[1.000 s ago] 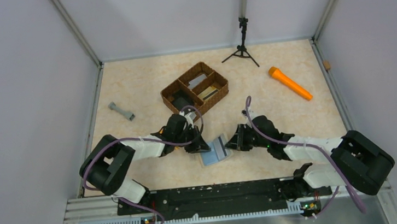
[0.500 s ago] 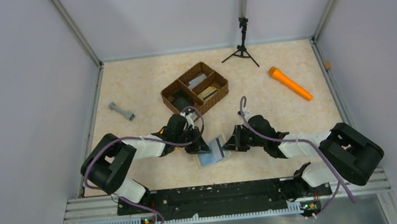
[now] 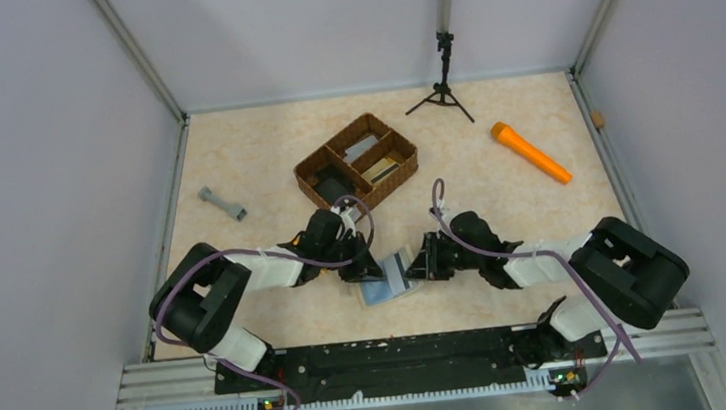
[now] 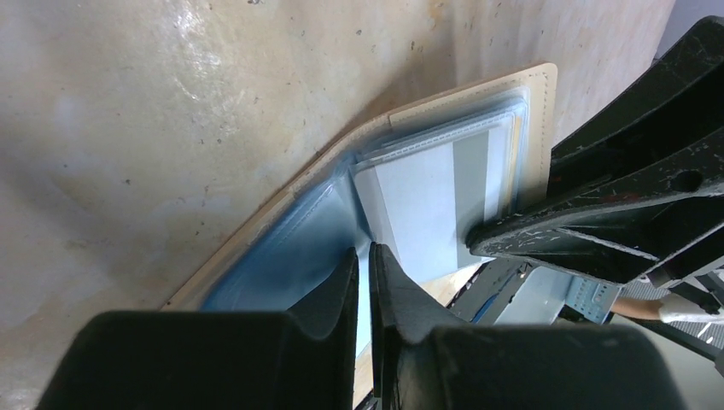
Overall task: Take the credit cards out of the card holder
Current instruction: Remove the credit card from the card holder.
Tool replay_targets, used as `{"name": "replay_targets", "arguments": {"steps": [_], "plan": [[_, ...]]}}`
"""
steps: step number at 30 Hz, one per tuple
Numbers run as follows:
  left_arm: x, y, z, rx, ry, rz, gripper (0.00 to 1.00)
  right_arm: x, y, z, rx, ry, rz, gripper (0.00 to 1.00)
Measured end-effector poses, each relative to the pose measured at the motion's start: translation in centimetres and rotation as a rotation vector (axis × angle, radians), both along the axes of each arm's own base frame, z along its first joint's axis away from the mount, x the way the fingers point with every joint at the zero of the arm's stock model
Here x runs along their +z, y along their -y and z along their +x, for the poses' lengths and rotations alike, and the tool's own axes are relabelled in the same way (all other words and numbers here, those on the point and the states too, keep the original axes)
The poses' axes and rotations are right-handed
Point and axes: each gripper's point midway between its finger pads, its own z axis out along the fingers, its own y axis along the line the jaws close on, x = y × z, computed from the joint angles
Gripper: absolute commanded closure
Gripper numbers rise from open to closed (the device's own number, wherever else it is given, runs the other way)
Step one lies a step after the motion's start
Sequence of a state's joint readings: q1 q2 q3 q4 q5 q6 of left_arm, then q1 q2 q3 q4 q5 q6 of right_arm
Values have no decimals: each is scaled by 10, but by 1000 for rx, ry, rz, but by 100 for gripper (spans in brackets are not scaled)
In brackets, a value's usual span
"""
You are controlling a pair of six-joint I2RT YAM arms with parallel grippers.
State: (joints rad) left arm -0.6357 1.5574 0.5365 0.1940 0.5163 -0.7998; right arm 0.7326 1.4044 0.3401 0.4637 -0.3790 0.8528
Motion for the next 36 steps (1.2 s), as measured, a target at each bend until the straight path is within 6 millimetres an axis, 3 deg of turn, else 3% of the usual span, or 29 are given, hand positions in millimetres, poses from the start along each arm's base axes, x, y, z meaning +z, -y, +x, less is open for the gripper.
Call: {"name": "replay_targets", "arguments": {"steps": [3,10,22,29,36], "plan": [[0,0,0,0,-1,1,88,-1,-3,-2,14,-11,14,100],[-1,-4,0,3,14,22,88,1,-6,-3,20,-24,32,100],[7,-30,-4,42,64,99,85,20,-7,-4,-5,-21,77,100],[45,-33,-18,95,169,-110,63,54,-11,-1,-19,27,164,100],[81,-17,-21,90,170,-320,60,79,-12,-4,-15,54,228,100]]}}
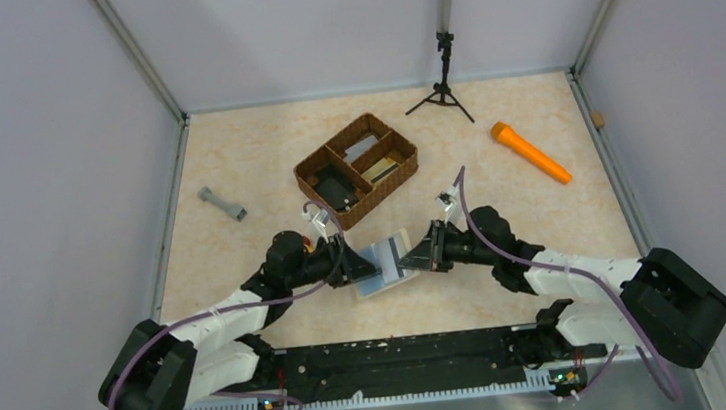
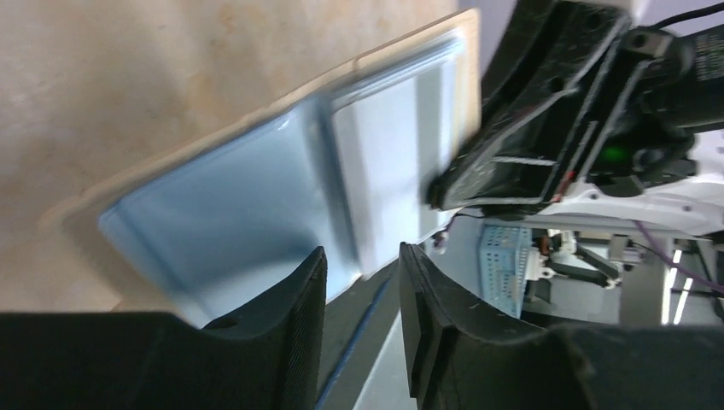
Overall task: Take the credit cards out of the card holder
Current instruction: Remove the credit card from the card holder.
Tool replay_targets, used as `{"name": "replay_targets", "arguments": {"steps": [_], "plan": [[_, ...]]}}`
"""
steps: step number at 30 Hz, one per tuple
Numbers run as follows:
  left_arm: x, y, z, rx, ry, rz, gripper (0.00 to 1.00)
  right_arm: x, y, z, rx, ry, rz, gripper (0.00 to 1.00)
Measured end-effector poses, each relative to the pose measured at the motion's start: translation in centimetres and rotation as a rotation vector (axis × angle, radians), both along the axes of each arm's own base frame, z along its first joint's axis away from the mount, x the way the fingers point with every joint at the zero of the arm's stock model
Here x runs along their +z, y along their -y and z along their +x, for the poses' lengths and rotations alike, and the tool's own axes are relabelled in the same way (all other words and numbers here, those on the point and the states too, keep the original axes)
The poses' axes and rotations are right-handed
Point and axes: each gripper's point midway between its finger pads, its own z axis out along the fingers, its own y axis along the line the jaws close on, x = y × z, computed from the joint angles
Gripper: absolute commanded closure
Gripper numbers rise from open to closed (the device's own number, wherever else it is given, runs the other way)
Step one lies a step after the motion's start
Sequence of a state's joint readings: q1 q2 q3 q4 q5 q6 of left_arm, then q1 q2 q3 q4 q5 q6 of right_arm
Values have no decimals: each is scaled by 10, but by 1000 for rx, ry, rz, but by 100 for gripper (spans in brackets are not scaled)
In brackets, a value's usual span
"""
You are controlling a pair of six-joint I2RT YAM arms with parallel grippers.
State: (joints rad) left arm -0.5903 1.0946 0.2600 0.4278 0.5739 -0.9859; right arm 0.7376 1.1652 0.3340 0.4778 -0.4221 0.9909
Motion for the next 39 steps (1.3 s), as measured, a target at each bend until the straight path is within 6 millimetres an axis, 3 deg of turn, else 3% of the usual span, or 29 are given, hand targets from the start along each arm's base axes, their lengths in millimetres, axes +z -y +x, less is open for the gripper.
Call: {"name": "replay_targets", "arguments": {"steps": [7,16,28,37,39], "plan": [[32,11,0,-33,33,-135,65,13,-2,-6,21,-10,44,100],[43,18,-3,-68,5,-210,66,18,-3,-10,37,-28,66,100],[18,5,1,10,-35,-56,62,14,-2,-10,33,-32,50,100],[26,14,-1,-24,-70,-157,75,15,-2,-11,36,-30,55,100],[27,15,-1,-24,-80,-174,83,17,-2,-11,38,-25,59,100]]}}
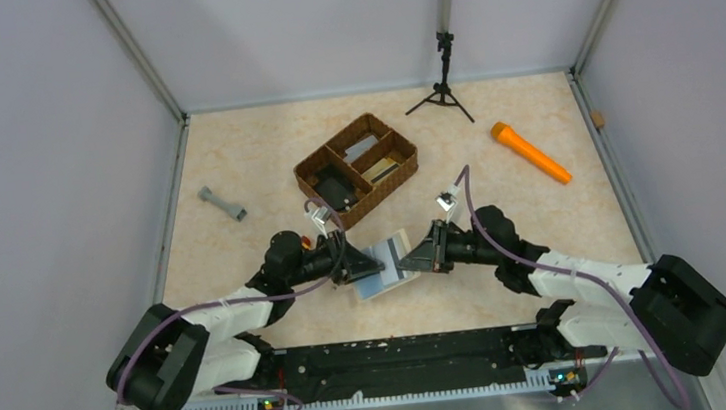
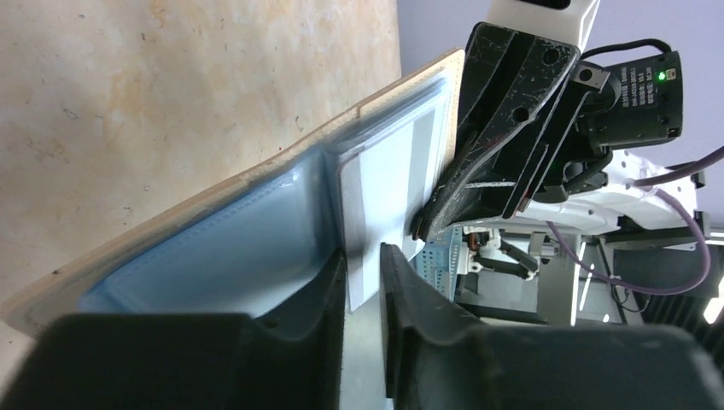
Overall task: Take the credit cards out of the card holder
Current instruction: Remove the credit card from the card holder.
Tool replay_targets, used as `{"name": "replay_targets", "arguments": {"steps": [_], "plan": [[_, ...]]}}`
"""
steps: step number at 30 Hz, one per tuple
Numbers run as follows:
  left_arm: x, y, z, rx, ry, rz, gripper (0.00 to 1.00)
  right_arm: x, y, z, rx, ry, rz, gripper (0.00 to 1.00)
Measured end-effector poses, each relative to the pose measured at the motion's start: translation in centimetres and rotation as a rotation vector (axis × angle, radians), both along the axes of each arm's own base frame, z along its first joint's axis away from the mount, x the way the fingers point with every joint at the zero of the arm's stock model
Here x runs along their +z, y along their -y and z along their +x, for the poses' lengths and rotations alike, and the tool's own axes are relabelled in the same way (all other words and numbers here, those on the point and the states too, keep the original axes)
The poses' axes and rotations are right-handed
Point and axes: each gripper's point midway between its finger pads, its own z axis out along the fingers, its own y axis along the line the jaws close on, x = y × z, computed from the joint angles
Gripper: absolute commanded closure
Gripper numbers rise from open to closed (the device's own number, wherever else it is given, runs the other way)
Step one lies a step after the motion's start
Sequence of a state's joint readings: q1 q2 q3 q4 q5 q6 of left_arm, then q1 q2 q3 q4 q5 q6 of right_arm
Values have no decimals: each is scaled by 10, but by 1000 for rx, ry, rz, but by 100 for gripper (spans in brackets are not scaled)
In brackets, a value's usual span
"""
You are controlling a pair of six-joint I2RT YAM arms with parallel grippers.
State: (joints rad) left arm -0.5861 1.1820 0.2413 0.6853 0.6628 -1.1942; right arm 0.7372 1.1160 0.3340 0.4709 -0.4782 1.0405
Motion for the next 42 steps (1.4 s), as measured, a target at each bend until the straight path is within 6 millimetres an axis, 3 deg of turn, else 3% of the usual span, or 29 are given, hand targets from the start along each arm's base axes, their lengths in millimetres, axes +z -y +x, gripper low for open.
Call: {"name": "replay_targets", "arguments": {"steps": [3,9,16,19,21,27,35,37,39,42], "plan": [[1,-1,0,7,-13,-13,99,3,0,0,3,14,6,100],[1,-2,1,13,-23,-18,100,0,1,2,8,46,-10,98],[-1,-4,0,14,-35,-51,94,-2,-3,1,28,40,27,96],[2,-4,-1,10,-32,-76,97,3,-4,-1,36,41,52,94],[7,-4,0,11,-18,-94,100,7,-4,0,35,45,70,91],[26,-1,-5,-23,46,-153,100,15,-6,-2,42,38,100,65],[47,-1,-17,-75,134,-196,100,37,-5,-8,51,79,154,62],[47,-2,-18,-81,145,-194,100,41,-5,-8,50,86,162,66],[48,-2,-19,-82,153,-192,100,44,-4,-9,47,91,170,81],[49,-3,-20,-83,161,-187,100,48,-2,-8,35,93,177,95]]}}
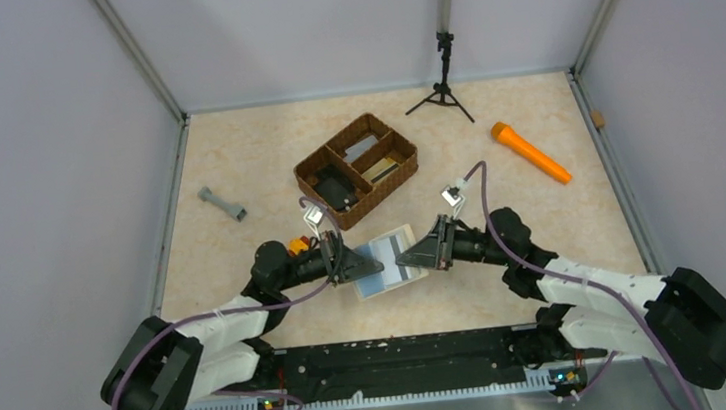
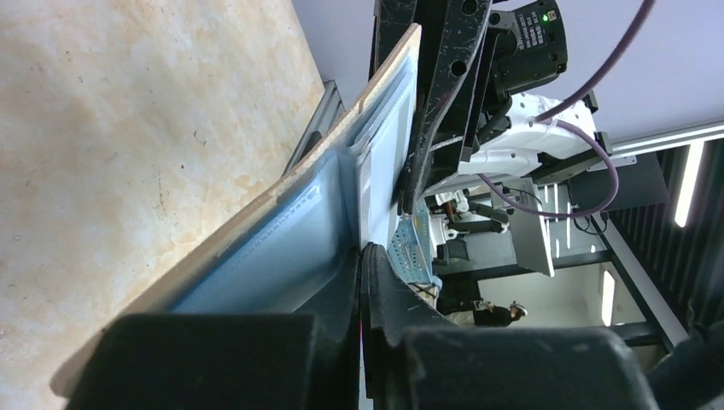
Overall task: Take the credit cards out of the card holder
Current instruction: Remove the credit card from the card holder.
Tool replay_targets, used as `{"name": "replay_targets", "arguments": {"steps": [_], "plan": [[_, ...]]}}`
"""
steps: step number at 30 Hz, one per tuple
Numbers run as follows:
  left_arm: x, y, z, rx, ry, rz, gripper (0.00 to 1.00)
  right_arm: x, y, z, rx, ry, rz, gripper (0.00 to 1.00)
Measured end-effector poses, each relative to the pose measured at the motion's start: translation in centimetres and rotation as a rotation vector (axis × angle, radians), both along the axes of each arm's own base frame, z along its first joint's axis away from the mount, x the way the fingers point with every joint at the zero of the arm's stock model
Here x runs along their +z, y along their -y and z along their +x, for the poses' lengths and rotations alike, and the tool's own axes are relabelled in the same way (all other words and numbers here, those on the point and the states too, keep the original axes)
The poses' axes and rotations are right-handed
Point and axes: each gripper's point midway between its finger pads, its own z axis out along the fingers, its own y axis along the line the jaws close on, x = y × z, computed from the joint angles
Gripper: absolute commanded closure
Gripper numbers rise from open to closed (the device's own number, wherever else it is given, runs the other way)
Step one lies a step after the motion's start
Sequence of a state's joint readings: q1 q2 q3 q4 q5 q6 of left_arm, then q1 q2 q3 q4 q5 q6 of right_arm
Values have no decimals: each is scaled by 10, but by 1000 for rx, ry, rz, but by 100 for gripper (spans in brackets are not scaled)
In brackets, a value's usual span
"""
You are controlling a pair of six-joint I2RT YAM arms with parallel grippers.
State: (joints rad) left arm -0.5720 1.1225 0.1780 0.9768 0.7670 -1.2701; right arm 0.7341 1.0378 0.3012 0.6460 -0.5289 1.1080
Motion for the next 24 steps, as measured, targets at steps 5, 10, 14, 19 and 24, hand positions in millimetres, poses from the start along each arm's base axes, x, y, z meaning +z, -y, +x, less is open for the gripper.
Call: {"name": "replay_targets", "arguments": {"steps": [5,10,14,19,24], "plan": [[4,-3,-1,4,27,-1,100,5,5,0,-13,-1,13,96],[2,-8,2,25,32,16,100,2,14,8,-53,-13,13,94],[-1,-9,3,30,22,29,94,-4,17,8,-59,-39,10,98],[-1,-8,1,15,19,27,64,-3,16,5,-40,-52,31,98],[-7,-2,-1,-11,-14,40,60,-3,13,5,-22,-66,45,98]]}}
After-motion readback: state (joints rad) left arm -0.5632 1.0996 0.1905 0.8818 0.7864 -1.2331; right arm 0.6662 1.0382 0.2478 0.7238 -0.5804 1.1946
